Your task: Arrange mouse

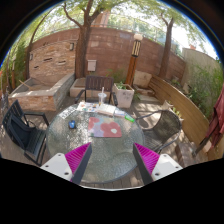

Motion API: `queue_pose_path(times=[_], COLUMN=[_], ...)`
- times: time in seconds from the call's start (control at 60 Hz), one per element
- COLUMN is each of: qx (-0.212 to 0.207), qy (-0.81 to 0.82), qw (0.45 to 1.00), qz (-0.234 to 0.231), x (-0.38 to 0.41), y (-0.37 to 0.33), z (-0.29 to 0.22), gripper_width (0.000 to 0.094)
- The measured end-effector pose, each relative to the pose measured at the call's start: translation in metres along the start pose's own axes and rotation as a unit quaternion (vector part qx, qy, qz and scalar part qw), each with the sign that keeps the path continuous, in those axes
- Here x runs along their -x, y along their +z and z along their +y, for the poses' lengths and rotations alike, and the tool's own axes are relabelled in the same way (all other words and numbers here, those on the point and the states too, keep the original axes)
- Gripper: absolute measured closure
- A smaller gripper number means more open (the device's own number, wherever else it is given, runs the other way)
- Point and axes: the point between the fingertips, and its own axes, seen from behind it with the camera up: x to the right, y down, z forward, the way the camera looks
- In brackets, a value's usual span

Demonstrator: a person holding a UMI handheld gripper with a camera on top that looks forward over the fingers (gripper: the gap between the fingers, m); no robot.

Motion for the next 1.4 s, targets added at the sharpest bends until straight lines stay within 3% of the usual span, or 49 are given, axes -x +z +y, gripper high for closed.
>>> queue_pose_path(times=[0.233,0.333,0.517,0.667,0.917,1.017,1.15,1.4], qx=[0.024,0.058,0.092,0.06,0.014,0.019,0.034,0.031], qy=[-0.009,-0.015,-0.002,0.009,-0.005,-0.014,-0.021,-0.031], qw=[1.0,0.998,0.994,0.994,0.994,0.994,0.993,0.992], qz=[-0.003,-0.016,-0.056,-0.095,-0.105,-0.106,-0.108,-0.119], x=[0.015,0.035,0.123,0.21,0.294,0.31,0.319,0.32], y=[0.034,0.061,0.127,0.227,0.391,0.431,0.458,0.459], z=[0.029,0.062,0.113,0.084,0.022,0.01,0.013,0.01], gripper_width=[0.0088,0.0088,0.0078,0.0083,0.0107,0.0164,0.0402,0.0559])
